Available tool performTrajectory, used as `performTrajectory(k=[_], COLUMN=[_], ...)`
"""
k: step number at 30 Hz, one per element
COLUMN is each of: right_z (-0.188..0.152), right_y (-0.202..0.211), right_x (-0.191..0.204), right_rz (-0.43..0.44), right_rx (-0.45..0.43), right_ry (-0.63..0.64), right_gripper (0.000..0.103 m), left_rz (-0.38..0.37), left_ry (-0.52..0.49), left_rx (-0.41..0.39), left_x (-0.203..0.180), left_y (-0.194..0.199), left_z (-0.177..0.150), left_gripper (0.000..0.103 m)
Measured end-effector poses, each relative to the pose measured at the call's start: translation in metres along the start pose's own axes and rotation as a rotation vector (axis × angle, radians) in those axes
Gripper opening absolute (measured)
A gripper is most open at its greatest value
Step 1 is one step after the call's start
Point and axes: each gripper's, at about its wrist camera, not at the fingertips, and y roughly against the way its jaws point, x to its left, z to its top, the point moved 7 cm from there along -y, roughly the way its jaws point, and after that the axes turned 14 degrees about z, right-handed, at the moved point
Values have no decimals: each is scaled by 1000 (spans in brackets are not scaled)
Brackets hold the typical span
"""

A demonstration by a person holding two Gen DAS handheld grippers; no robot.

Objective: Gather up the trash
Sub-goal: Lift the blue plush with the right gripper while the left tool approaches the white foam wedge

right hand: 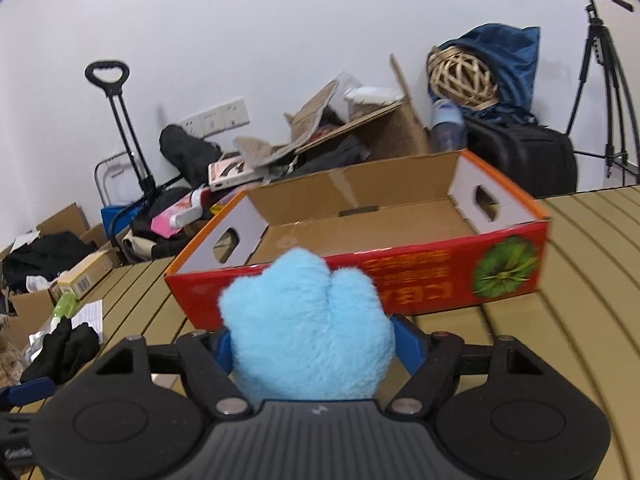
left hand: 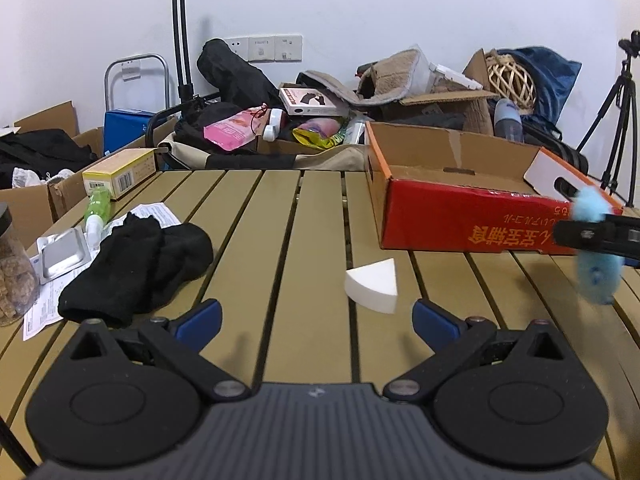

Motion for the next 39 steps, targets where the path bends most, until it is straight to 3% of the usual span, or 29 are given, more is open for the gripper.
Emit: performTrajectory(k=[6, 13, 16, 29, 33, 39], right_z=[-1, -3, -5, -17, -17, -19], right_y=[33, 66, 74, 77, 78, 80], right_x=[-31, -62, -71, -75, -72, -68], right_rz=[-78, -145, -158, -147, -145, -143], right_rx=[-23, -51, -58, -63, -63, -58], right_ry=[8, 2, -5, 11, 21, 42], right_gripper=[74, 74, 74, 75, 75, 75], left_rz=[57, 59, 50, 22, 9, -12], left_ry=[-44, 5, 15, -8, -4, 4], left_rx=[18, 81, 90, 90, 84, 51], left_x=[-23, -38, -45, -60, -60, -60], left_y=[-13, -36, -42, -53, -52, -42], left_z=[11, 13, 13, 8, 8, 10], left_gripper=[103, 102, 95, 39, 32, 32])
